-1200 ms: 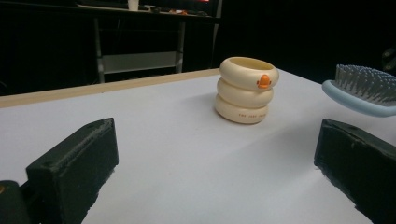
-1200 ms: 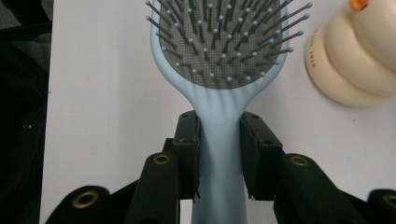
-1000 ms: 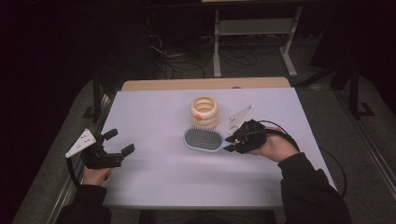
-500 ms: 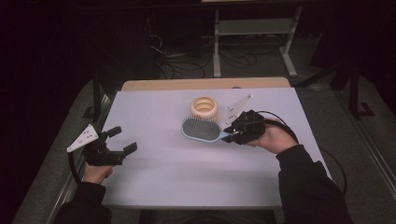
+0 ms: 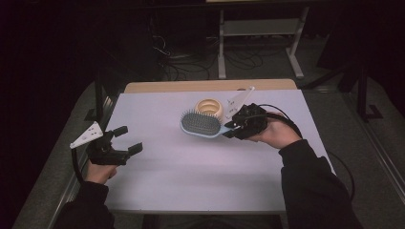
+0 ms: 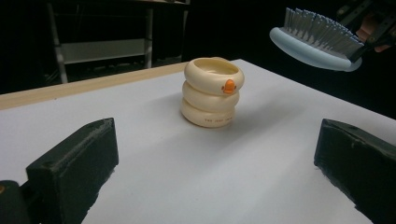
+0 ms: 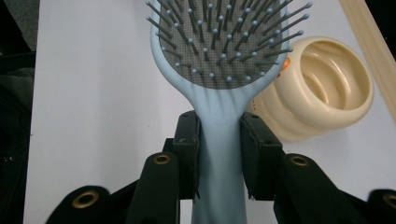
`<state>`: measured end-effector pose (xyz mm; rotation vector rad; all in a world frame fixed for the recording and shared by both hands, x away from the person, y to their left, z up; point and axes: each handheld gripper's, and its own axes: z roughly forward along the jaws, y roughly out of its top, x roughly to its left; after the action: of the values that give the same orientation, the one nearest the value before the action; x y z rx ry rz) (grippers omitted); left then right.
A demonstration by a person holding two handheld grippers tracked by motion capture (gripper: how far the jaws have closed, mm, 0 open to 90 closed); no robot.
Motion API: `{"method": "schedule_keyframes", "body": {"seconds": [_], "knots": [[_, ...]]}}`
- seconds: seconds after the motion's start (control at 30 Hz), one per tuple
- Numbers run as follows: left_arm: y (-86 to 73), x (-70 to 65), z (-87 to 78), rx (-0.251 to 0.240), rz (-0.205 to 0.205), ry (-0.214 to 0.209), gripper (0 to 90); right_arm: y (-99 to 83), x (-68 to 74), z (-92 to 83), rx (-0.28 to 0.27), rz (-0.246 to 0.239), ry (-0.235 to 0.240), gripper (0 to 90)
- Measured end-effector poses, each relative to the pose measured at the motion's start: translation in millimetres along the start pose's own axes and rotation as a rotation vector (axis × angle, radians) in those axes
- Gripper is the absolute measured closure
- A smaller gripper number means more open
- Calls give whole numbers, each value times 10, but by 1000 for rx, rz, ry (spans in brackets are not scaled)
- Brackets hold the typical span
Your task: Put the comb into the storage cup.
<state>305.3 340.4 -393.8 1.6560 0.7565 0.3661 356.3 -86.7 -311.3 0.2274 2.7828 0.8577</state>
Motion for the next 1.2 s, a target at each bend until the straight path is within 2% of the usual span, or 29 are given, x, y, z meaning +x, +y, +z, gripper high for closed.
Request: {"method": "schedule_keyframes", "body": {"seconds": [0.17,0.27,0.83,1.1,1.2], "knots": [[53,-9,50,0,-2,-12,0,36,-42,-21,-15,10,-4,683],[110,-30,88,7,13,-20,0,65,-65,-39,-22,11,-10,683],[388,-131,278,-25,49,-61,0,223,-177,-60,-52,21,-26,683],[498,-114,355,-58,36,-67,0,271,-216,-112,-73,27,-47,683],[553,-105,405,-47,33,-68,0,277,-231,-114,-82,30,-52,683]]}}
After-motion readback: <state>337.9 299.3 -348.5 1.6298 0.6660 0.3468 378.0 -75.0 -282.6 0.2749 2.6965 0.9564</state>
